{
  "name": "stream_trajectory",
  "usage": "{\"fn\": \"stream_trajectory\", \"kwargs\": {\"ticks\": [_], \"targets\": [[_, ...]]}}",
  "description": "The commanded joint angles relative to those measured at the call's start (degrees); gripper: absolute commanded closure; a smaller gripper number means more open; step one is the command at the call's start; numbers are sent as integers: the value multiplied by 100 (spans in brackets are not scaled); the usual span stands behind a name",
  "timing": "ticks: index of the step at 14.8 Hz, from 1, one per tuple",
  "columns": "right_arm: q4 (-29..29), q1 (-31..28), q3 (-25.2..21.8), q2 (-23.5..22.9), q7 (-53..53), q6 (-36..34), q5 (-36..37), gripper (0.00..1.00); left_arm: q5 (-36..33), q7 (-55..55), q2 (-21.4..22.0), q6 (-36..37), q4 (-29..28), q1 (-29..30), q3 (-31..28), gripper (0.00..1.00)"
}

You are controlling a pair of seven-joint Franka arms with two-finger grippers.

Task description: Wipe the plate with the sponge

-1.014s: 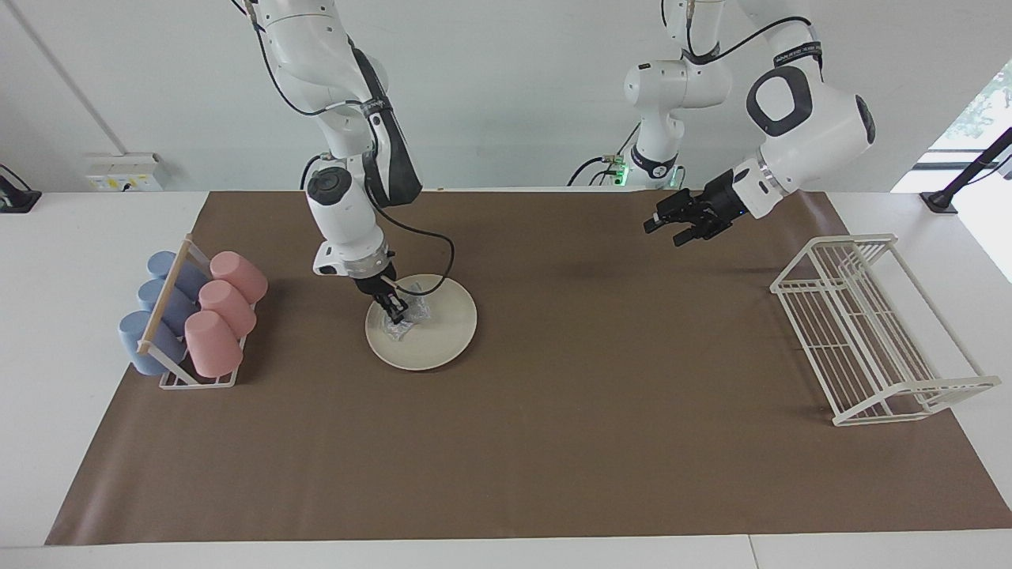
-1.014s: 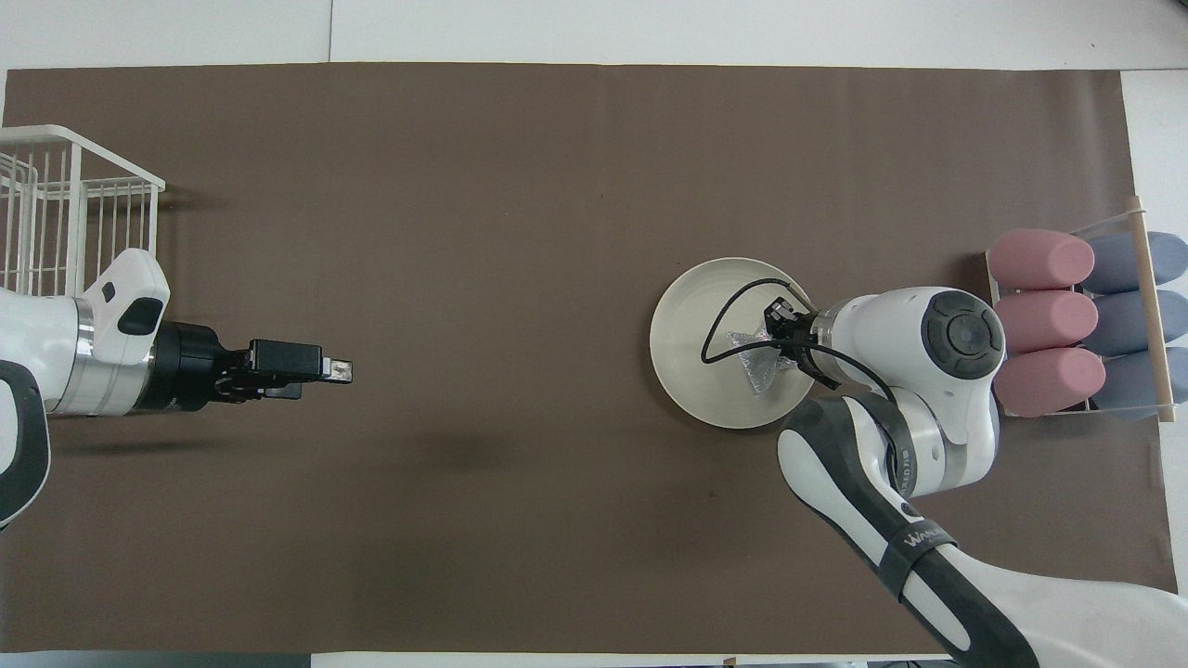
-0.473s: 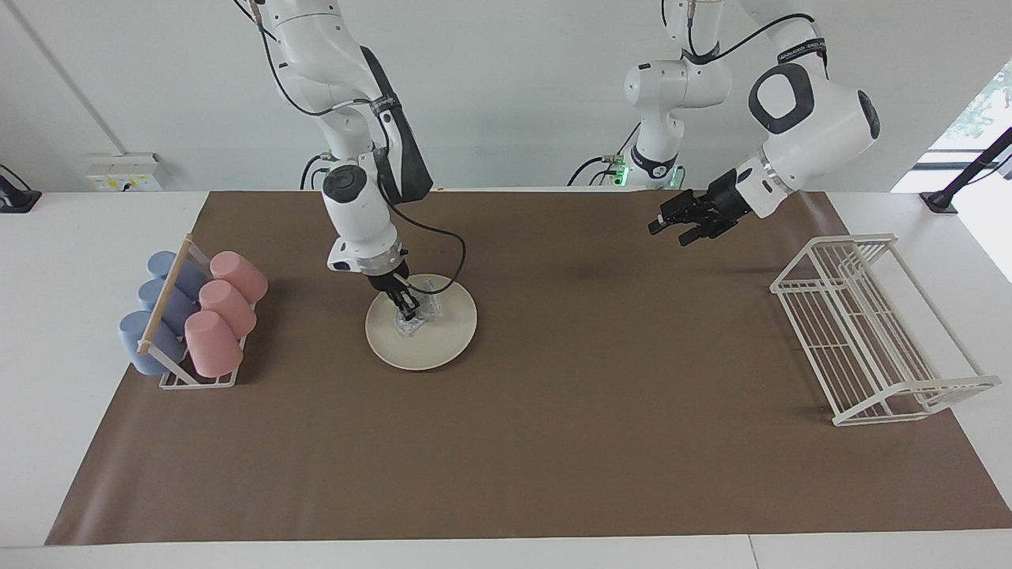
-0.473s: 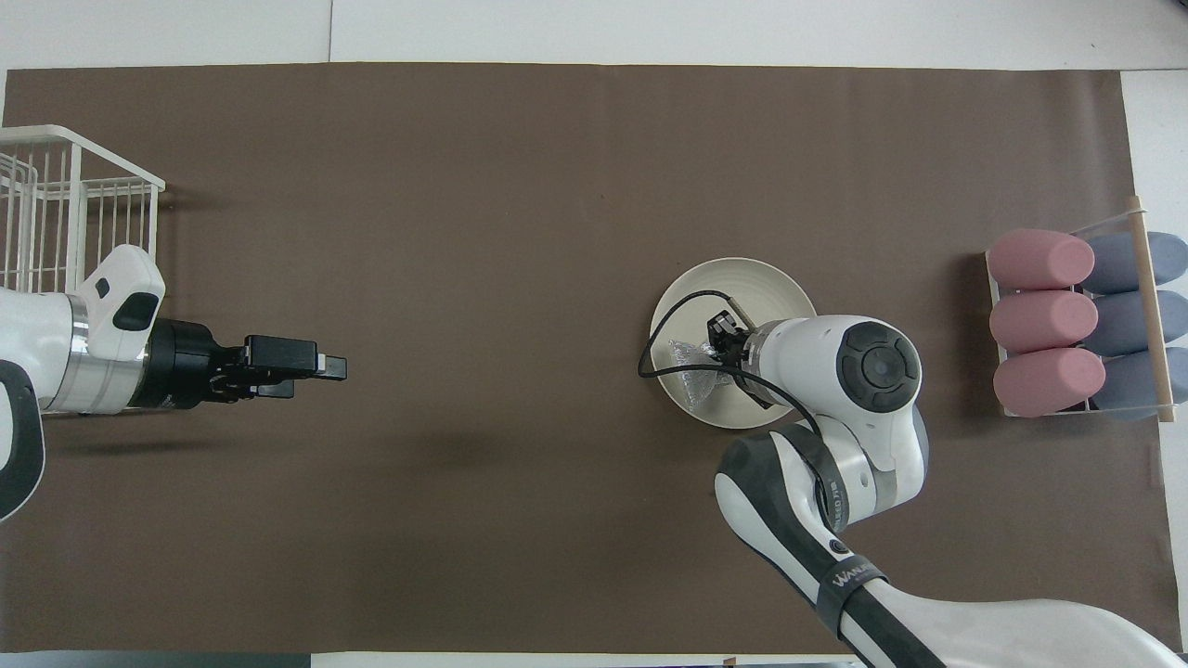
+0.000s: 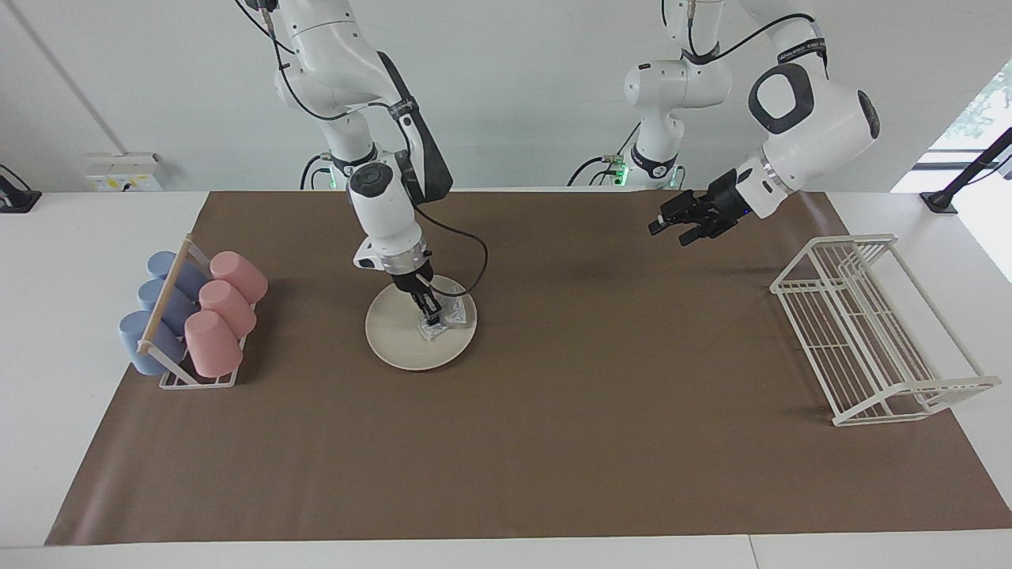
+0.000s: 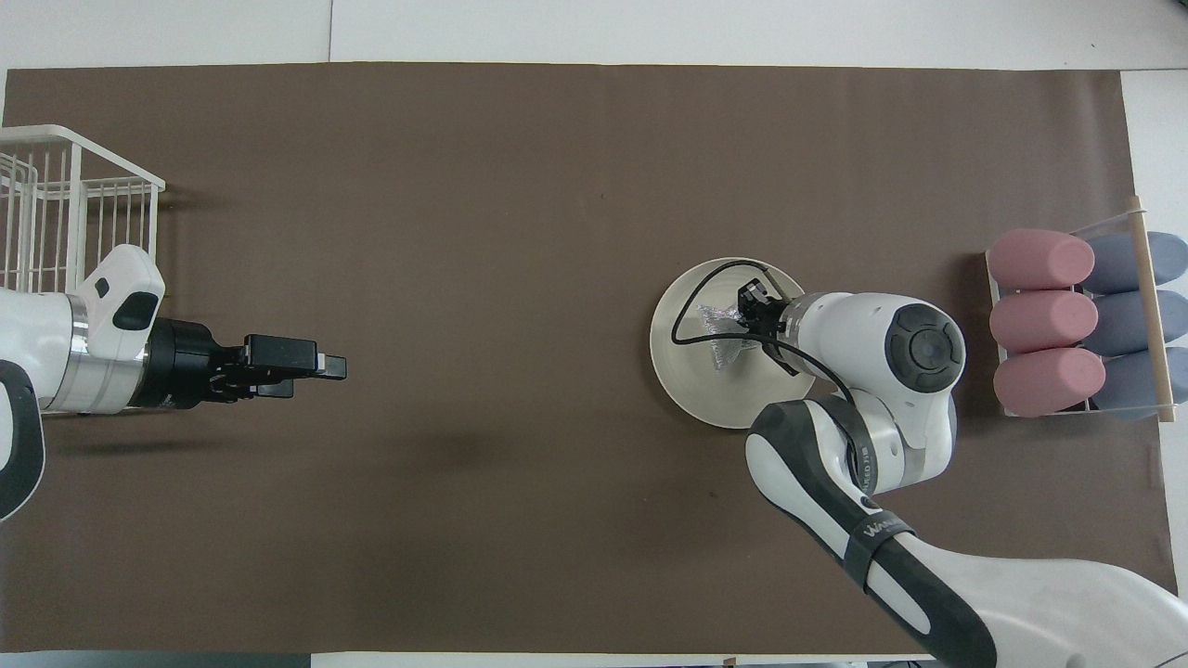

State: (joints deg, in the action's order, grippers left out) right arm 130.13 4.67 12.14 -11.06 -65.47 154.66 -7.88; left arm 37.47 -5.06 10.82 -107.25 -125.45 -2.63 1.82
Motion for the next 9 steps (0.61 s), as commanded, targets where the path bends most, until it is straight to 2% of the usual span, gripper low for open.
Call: {"fn": "stream_trajectory", "kwargs": {"ticks": [1, 4, 9], "targets": [[-40, -230, 34, -256, 404, 108, -12, 100, -117, 111, 43, -59, 21, 26, 29, 0], [-84, -204, 43, -256, 230, 100, -30, 100, -117, 111, 43, -94, 21, 26, 29, 0], [-84, 647, 60, -221, -1798, 73, -30, 100, -117, 225, 34, -121, 21, 8, 29, 0]]}}
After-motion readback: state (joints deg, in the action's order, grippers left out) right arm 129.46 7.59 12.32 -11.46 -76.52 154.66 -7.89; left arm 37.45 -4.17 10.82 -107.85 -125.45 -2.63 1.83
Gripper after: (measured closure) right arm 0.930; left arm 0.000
